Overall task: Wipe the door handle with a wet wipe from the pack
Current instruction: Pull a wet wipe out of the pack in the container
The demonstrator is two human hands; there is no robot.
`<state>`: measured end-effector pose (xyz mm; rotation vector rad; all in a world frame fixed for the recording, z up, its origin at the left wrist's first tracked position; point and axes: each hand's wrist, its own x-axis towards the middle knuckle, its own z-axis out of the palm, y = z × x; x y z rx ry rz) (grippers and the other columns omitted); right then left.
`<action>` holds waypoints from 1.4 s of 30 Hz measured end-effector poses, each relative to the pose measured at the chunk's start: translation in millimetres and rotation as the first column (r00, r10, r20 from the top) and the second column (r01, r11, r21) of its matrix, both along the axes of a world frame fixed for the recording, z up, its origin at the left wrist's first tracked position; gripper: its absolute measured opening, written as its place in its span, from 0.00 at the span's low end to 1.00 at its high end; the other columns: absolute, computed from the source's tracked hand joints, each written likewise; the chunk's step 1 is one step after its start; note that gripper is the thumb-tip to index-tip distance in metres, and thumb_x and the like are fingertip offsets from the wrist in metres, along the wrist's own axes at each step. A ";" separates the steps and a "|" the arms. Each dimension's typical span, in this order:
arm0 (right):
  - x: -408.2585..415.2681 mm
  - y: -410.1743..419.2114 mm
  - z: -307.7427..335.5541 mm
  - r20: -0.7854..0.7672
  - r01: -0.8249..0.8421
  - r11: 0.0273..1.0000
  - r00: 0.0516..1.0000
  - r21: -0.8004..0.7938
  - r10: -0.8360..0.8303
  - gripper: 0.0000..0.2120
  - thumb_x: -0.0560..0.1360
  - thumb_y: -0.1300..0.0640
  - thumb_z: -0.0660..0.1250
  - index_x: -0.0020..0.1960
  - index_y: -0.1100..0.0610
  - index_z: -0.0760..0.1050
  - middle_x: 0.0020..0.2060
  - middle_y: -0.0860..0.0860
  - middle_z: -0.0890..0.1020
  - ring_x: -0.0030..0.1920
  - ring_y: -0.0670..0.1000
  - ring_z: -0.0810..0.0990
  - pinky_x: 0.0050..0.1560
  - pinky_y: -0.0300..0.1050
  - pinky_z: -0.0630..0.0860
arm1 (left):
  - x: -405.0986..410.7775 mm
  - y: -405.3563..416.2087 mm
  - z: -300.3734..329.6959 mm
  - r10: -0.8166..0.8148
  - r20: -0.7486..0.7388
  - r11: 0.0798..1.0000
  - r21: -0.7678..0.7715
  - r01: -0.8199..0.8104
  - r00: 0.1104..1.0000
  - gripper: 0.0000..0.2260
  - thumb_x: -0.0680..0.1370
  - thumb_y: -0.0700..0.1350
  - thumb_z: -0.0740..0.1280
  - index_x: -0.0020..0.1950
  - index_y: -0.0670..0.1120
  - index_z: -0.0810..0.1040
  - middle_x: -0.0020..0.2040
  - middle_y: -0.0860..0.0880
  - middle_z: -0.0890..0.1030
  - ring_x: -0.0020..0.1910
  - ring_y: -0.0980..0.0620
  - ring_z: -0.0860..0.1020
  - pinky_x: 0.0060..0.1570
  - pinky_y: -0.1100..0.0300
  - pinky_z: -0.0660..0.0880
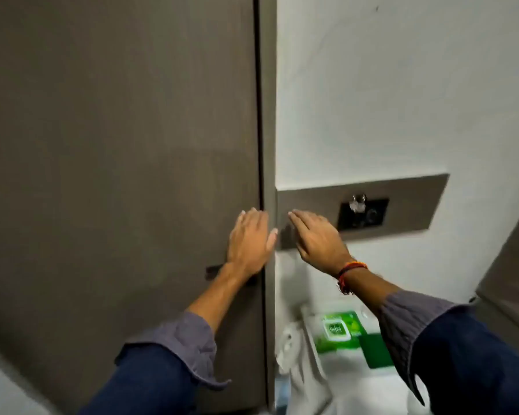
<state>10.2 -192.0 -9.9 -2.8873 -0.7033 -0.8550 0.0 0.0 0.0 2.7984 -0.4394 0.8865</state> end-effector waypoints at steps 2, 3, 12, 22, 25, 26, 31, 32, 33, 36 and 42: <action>-3.1 -37.0 -55.7 -0.137 0.027 0.999 0.990 -0.033 -0.031 0.31 0.71 0.62 0.68 0.74 0.64 0.73 0.70 0.60 0.78 0.67 0.61 0.79 0.65 0.54 0.78 | -3.0 -36.4 -58.9 -0.072 -0.116 0.996 0.039 0.077 0.991 0.18 0.81 0.52 0.63 0.64 0.41 0.75 0.59 0.41 0.80 0.60 0.41 0.77 0.69 0.47 0.69; -5.9 -59.9 -91.7 -0.232 0.050 0.997 0.971 -0.064 -0.064 0.32 0.73 0.61 0.66 0.76 0.64 0.70 0.72 0.61 0.76 0.69 0.61 0.77 0.67 0.54 0.76 | -6.8 -57.1 -93.2 -0.092 -0.219 0.992 0.064 0.109 0.971 0.20 0.80 0.52 0.63 0.66 0.41 0.74 0.61 0.41 0.80 0.61 0.41 0.76 0.69 0.47 0.68; 12.4 -173.6 -303.7 -0.778 0.120 0.967 0.576 -0.224 -0.251 0.40 0.84 0.44 0.60 0.84 0.63 0.44 0.84 0.59 0.48 0.84 0.58 0.48 0.84 0.54 0.49 | 25.0 -180.8 -290.1 -0.052 -0.707 0.960 0.159 0.231 0.705 0.28 0.83 0.54 0.60 0.78 0.41 0.60 0.77 0.40 0.66 0.74 0.42 0.66 0.74 0.48 0.62; 23.2 -191.3 -348.2 -0.693 0.053 0.981 0.700 -0.186 -0.169 0.31 0.82 0.57 0.62 0.79 0.71 0.61 0.78 0.68 0.63 0.80 0.65 0.64 0.81 0.59 0.60 | 55.9 -219.4 -340.6 0.101 -0.685 0.875 0.406 0.262 0.722 0.17 0.80 0.41 0.62 0.68 0.39 0.72 0.64 0.41 0.77 0.61 0.42 0.75 0.57 0.48 0.74; 25.0 -189.0 -346.7 -0.688 0.029 0.972 0.702 -0.235 -0.187 0.29 0.67 0.56 0.80 0.64 0.70 0.81 0.62 0.67 0.83 0.63 0.64 0.84 0.64 0.58 0.81 | 62.3 -220.5 -344.8 0.074 -0.660 0.815 0.472 0.336 0.747 0.15 0.79 0.39 0.62 0.64 0.38 0.77 0.62 0.40 0.78 0.62 0.40 0.75 0.60 0.47 0.74; 26.2 -188.4 -347.8 -0.679 0.023 0.967 0.708 -0.252 -0.194 0.29 0.67 0.56 0.80 0.63 0.70 0.82 0.62 0.67 0.83 0.62 0.63 0.84 0.63 0.58 0.82 | 64.1 -219.4 -345.1 0.053 -0.656 0.796 0.484 0.365 0.753 0.14 0.79 0.38 0.63 0.63 0.38 0.79 0.60 0.40 0.79 0.61 0.40 0.76 0.60 0.47 0.74; 33.0 -188.6 -360.1 -0.650 0.016 0.949 0.725 -0.316 -0.228 0.31 0.83 0.55 0.56 0.80 0.71 0.58 0.79 0.69 0.60 0.81 0.66 0.60 0.83 0.59 0.53 | 77.6 -212.3 -330.4 -0.022 -0.627 0.739 0.515 0.435 0.779 0.05 0.72 0.44 0.74 0.46 0.45 0.85 0.44 0.47 0.84 0.41 0.48 0.83 0.38 0.56 0.80; 32.0 -188.6 -360.8 -0.642 0.017 0.947 0.731 -0.320 -0.230 0.31 0.83 0.54 0.56 0.80 0.71 0.59 0.79 0.69 0.60 0.80 0.66 0.61 0.83 0.59 0.53 | 84.3 -209.6 -326.7 -0.033 -0.614 0.771 0.487 0.411 0.789 0.04 0.74 0.44 0.72 0.47 0.45 0.84 0.45 0.47 0.84 0.42 0.47 0.83 0.38 0.55 0.80; 32.0 -188.8 -359.6 -0.634 0.015 0.949 0.741 -0.315 -0.222 0.31 0.82 0.54 0.60 0.78 0.72 0.63 0.78 0.69 0.64 0.79 0.66 0.65 0.82 0.59 0.57 | 91.6 -206.1 -322.7 -0.044 -0.617 0.810 0.438 0.390 0.786 0.05 0.78 0.44 0.68 0.51 0.44 0.82 0.49 0.45 0.83 0.45 0.45 0.83 0.41 0.53 0.80; 36.1 -189.7 -347.8 -0.626 0.069 0.973 0.755 -0.220 -0.195 0.24 0.69 0.57 0.79 0.60 0.71 0.83 0.60 0.67 0.84 0.59 0.63 0.86 0.64 0.59 0.81 | 113.2 -196.2 -313.9 -0.075 -0.639 0.905 0.278 0.321 0.765 0.11 0.84 0.46 0.58 0.63 0.47 0.77 0.58 0.45 0.80 0.57 0.44 0.79 0.55 0.49 0.78; 52.6 -177.3 -341.8 -0.645 0.212 0.976 0.751 0.039 -0.137 0.17 0.71 0.59 0.78 0.57 0.64 0.83 0.47 0.62 0.85 0.46 0.63 0.85 0.47 0.55 0.84 | 123.5 -192.1 -311.2 -0.077 -0.645 0.976 0.106 0.190 0.760 0.12 0.84 0.52 0.59 0.62 0.54 0.78 0.58 0.49 0.81 0.56 0.45 0.81 0.53 0.52 0.79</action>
